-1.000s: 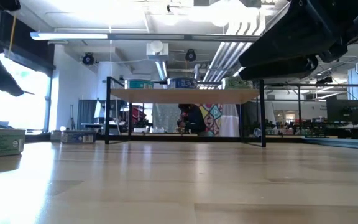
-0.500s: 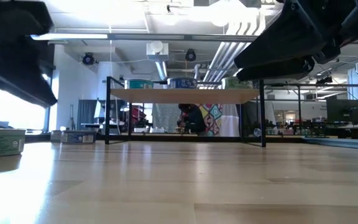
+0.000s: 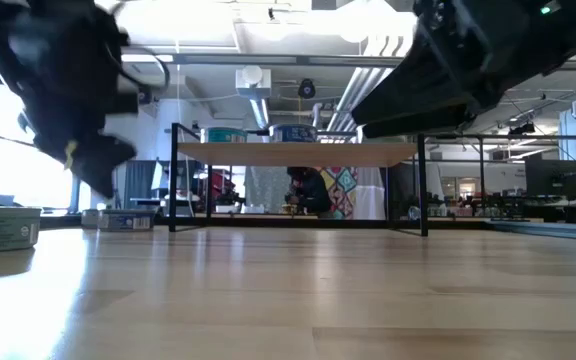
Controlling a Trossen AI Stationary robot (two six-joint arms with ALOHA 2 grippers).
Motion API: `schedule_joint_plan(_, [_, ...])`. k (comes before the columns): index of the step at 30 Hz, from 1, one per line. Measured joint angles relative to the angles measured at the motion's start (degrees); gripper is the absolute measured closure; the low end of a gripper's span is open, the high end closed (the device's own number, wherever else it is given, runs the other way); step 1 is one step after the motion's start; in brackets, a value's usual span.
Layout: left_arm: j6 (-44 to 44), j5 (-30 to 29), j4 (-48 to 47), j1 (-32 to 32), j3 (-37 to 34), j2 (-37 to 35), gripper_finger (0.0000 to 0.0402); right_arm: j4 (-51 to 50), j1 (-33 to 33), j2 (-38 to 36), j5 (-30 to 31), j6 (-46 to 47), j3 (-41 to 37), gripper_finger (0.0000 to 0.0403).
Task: Stack canned seafood by type on shelf
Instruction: Stack the yellow blue tuna can on top of the yellow blue tuna can on the shelf
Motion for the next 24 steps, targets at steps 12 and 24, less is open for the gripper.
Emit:
schedule_joint_plan(12, [6.57,7.61,7.92,6.5,-8.06,-2.37,0.024,1.47,-7.27,0.02,-5.97,-1.04,0.0,0.0171])
schedule_joint_plan(24, [14.38,14.35,8.15,4.3,-5.6,-10.28,0.0241,3.1,-6.61,0.04,-9.87,-1.12,0.0,0.0171])
